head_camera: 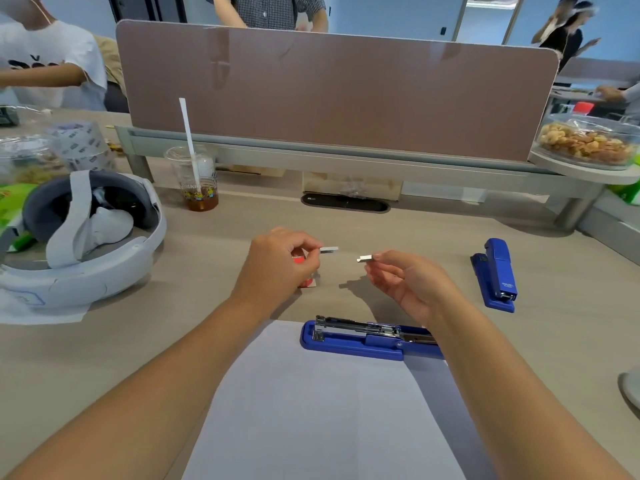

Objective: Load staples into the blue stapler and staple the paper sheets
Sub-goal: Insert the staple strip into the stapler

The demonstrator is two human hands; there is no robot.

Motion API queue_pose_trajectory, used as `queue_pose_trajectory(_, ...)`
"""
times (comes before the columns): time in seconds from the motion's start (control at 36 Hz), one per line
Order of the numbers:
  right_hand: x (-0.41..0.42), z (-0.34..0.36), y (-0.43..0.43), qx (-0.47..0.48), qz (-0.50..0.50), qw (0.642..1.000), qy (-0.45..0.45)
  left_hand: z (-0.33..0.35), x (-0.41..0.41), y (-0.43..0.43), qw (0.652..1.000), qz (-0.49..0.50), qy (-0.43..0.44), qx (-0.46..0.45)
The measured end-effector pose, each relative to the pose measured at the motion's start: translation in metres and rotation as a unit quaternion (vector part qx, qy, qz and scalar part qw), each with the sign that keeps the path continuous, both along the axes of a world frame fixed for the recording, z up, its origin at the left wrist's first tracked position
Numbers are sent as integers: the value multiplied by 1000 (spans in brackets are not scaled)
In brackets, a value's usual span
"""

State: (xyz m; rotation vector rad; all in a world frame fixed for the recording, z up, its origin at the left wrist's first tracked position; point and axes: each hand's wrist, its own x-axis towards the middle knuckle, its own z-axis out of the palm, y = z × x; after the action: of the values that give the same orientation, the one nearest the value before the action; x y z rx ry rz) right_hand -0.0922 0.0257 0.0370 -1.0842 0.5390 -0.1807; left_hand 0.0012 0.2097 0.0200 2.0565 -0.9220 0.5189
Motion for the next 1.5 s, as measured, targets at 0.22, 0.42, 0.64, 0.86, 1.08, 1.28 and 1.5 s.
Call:
queue_pose_trajectory(0.22, 0, 4, -1, -66, -26, 997, -42, -3, 8, -4, 980, 78, -33, 179)
queue_pose_trajectory(0.42, -1, 7, 1, -84, -27, 995, -44, -1, 1, -12, 961, 110, -10, 254)
queue_pose_trajectory(0.64, -1, 11, 6, -145, -6, 989, -39, 10, -2, -22, 918, 135, -51, 370)
queue_pose_trajectory(0.86, -4, 14, 6, -207, 3, 978, -21, 18, -8, -23, 899, 137, -49, 413)
queue_pose_trajectory(1.08, -11, 17, 11, -241, 16, 970, -10, 25, -12, -8, 969, 53, 106, 216)
queue_pose_trajectory(1.28, -27, 15, 26, -186, 24, 982, -37, 28, -38, 10, 968, -84, 237, 13)
queue_pose_trajectory(1.5, -35, 14, 47, -205, 29, 978, -30, 19, -43, 18, 953, -115, 275, -43)
